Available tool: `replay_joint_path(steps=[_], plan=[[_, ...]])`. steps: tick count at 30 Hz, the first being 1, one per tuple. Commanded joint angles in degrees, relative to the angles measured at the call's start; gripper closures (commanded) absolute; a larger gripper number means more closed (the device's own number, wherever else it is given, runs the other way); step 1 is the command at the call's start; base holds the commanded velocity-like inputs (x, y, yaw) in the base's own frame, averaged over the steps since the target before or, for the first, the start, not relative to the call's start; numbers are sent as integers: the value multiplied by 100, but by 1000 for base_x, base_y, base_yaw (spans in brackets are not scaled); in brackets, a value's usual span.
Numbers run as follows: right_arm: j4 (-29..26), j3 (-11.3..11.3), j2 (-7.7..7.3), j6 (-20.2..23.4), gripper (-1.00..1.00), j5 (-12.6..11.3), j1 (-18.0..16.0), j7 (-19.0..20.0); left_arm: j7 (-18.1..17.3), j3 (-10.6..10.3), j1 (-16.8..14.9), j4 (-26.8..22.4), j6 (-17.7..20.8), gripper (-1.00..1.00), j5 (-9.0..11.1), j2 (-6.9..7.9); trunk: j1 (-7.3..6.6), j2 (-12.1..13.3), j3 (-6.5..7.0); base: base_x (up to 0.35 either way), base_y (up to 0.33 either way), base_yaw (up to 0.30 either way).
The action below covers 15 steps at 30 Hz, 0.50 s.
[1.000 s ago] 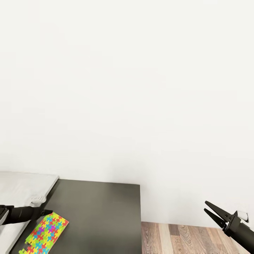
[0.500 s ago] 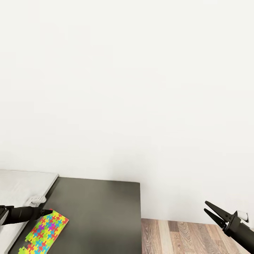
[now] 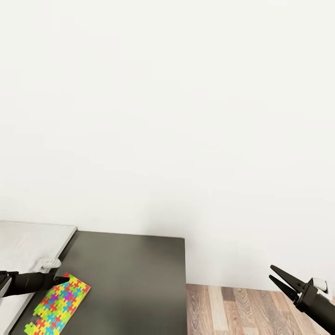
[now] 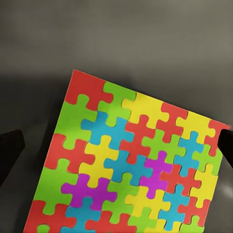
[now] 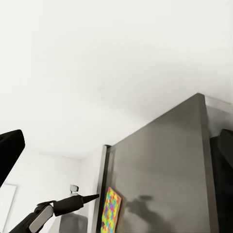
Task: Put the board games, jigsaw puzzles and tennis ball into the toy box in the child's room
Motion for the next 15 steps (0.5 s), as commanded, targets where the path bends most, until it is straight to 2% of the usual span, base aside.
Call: replay_joint_path(steps=[1,15], plan=[[-3,-4,-1,25,-100,-2,-1,11,-20,18,-3,-3,52,-100,8,-1,3,-11,-20,0,0,0],[-3,-1,-1,19,-100,-2,-1,4,-34,16,-3,-3,39,-100,5,-1,3,-11,-150,0,0,0]])
